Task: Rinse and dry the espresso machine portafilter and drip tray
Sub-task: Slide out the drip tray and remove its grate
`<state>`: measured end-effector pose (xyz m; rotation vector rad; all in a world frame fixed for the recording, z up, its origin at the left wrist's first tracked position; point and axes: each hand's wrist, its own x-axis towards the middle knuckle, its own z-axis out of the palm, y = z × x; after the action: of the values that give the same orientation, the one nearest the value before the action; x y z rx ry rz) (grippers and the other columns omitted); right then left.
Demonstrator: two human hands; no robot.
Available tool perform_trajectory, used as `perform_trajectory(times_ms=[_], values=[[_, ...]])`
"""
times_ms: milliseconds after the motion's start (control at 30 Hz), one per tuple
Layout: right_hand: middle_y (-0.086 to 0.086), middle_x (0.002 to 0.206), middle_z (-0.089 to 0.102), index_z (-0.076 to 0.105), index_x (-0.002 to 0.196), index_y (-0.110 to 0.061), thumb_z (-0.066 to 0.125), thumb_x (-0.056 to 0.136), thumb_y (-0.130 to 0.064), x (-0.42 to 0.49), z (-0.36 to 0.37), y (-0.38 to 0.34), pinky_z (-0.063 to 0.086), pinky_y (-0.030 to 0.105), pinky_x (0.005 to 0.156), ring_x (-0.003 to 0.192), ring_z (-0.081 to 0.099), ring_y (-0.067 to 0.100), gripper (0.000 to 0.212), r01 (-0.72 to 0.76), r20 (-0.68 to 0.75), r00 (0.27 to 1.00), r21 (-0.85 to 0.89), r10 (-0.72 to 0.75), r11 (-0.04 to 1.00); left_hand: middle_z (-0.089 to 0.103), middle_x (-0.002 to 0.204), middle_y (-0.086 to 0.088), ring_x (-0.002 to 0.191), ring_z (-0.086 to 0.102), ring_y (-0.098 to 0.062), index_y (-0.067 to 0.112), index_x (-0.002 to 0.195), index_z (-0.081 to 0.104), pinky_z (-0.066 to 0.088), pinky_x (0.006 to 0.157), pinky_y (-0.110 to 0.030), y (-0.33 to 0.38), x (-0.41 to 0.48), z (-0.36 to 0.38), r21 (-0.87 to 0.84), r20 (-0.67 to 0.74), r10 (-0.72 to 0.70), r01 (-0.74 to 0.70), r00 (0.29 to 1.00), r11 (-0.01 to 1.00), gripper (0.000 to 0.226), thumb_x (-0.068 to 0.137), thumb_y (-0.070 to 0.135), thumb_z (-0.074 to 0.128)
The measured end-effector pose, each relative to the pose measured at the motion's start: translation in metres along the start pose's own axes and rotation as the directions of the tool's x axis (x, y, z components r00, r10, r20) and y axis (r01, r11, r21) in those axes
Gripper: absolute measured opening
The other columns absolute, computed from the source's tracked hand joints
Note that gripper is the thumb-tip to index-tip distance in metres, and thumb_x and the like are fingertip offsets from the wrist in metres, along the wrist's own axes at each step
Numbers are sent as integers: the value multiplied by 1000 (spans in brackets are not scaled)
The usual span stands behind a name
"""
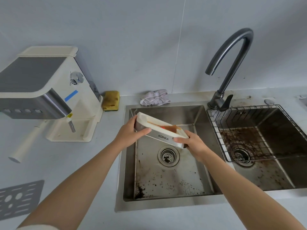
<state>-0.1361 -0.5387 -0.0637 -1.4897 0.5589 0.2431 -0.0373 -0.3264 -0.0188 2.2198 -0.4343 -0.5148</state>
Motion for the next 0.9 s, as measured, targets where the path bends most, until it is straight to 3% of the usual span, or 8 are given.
perform_trajectory(times_ms=[33,133,200,300,433,533,667,900], values=[[2,85,60,60,90,-15,76,69,-17,0,1,-1,38,27,76,81,52,17,26,-20,-11,1000,9,20,1000,49,113,8,101,49,-13,22,139,34,39,84,-24,1,2,0,-9,-7,-16,16,1000,1000,63,85,37,62],[12,91,56,59,96,-4,81,47,-40,1,3,-2,36,32,80,86,47,23,66,-76,-26,997,17,77,997,51,113,7,108,51,-16,23,137,38,38,84,-25,2,8,2,-30,-13,-58,58,998,998,59,86,43,59],[11,85,51,54,93,-2,83,52,-36,3,4,-1,36,28,76,79,45,20,60,-104,-27,994,37,105,994,52,120,3,113,50,-17,21,139,36,39,86,-25,4,12,3,-34,-12,-88,88,996,996,62,86,46,56],[2,64,39,50,80,-8,71,76,-28,6,2,1,37,21,67,60,39,12,29,-139,-29,989,86,142,987,51,114,4,104,48,-13,17,137,39,37,84,-24,9,17,3,-37,-18,-112,111,994,993,59,88,47,54],[0,65,49,59,74,-10,64,84,-30,8,4,1,43,21,71,67,50,12,23,-187,-69,978,152,199,971,50,104,5,99,51,-16,14,129,48,36,80,-25,14,25,4,4,-33,-148,148,988,989,56,87,51,53],[5,81,58,63,91,-8,65,81,-42,12,5,2,46,26,79,79,55,16,36,-215,-79,970,155,229,964,54,100,0,94,51,-18,9,119,55,37,77,-29,14,33,4,126,-44,-206,210,978,970,64,83,62,48],[9,88,60,59,91,-10,57,83,-52,14,8,1,47,30,78,86,57,20,43,-295,-119,944,119,308,948,58,103,-7,105,57,-27,7,108,58,39,76,-29,15,43,5,316,-43,-283,282,958,906,78,78,76,38],[12,107,64,56,115,-10,51,80,-64,15,9,5,44,35,84,96,60,26,64,-398,-96,909,88,406,913,51,64,-1,73,56,-22,13,62,46,37,59,-26,19,44,10,445,-62,-323,316,944,838,70,75,81,33]])
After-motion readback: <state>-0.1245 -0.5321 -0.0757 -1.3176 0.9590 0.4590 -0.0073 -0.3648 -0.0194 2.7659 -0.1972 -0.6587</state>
